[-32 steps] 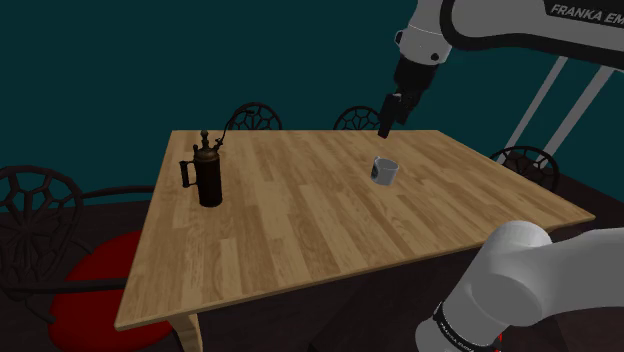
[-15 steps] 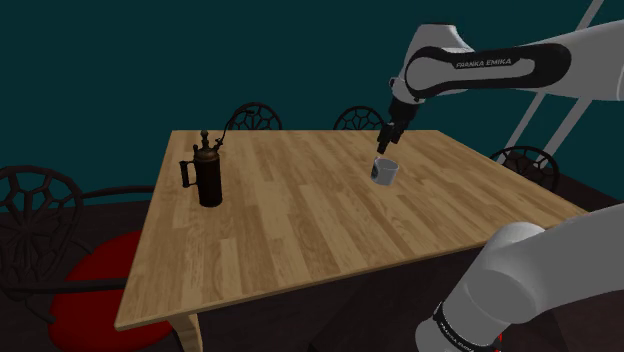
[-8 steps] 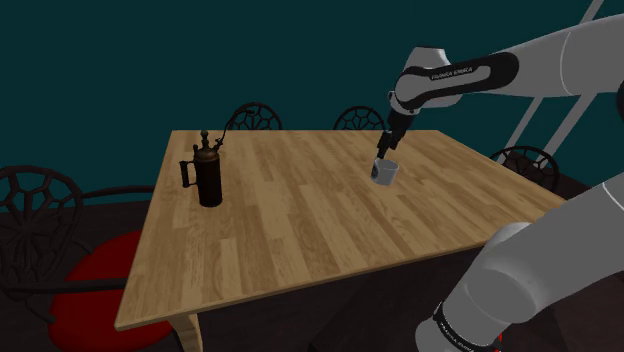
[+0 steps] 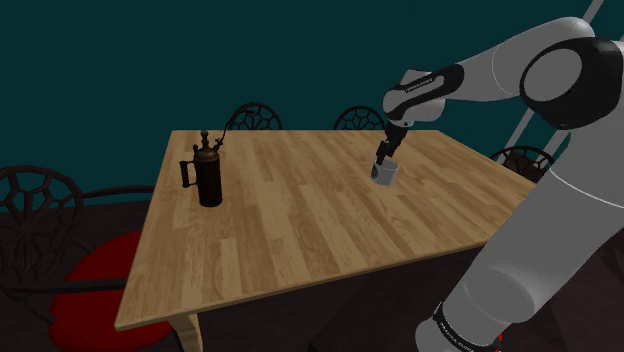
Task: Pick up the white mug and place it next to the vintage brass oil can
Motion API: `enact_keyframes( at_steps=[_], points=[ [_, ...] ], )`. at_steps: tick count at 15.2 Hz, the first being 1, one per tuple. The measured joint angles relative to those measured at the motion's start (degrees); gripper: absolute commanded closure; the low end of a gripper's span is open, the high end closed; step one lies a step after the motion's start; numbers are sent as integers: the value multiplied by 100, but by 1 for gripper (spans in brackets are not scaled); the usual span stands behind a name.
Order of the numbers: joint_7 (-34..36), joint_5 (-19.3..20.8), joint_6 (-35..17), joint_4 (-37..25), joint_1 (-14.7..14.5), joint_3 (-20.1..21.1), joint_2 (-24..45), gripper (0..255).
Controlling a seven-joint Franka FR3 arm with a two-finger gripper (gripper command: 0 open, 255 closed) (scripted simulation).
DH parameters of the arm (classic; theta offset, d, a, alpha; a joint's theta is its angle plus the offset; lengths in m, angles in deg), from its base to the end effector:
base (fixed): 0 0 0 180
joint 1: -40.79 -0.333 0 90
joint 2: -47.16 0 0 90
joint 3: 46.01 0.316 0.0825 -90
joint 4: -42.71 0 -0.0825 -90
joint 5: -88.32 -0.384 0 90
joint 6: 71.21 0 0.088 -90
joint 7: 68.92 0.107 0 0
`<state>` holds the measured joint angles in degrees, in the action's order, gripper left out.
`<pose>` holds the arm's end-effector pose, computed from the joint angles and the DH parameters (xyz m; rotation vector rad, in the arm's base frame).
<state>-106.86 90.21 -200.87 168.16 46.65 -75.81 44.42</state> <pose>0.4339 -0.3145 0.4155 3.0659 0.0897 0.1390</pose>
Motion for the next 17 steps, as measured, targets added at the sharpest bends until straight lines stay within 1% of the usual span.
enact_keyframes(
  at_steps=[2,4,10,16,17],
  points=[
    [-375,-341,-104,-272,76,-106,466,0],
    [-511,-499,-235,-304,107,-116,670,0],
    [-723,-792,-626,-227,161,-82,1047,0],
    [-742,-823,-677,-209,166,-75,1083,0],
    [-742,-823,-677,-209,166,-75,1083,255]
  ],
)
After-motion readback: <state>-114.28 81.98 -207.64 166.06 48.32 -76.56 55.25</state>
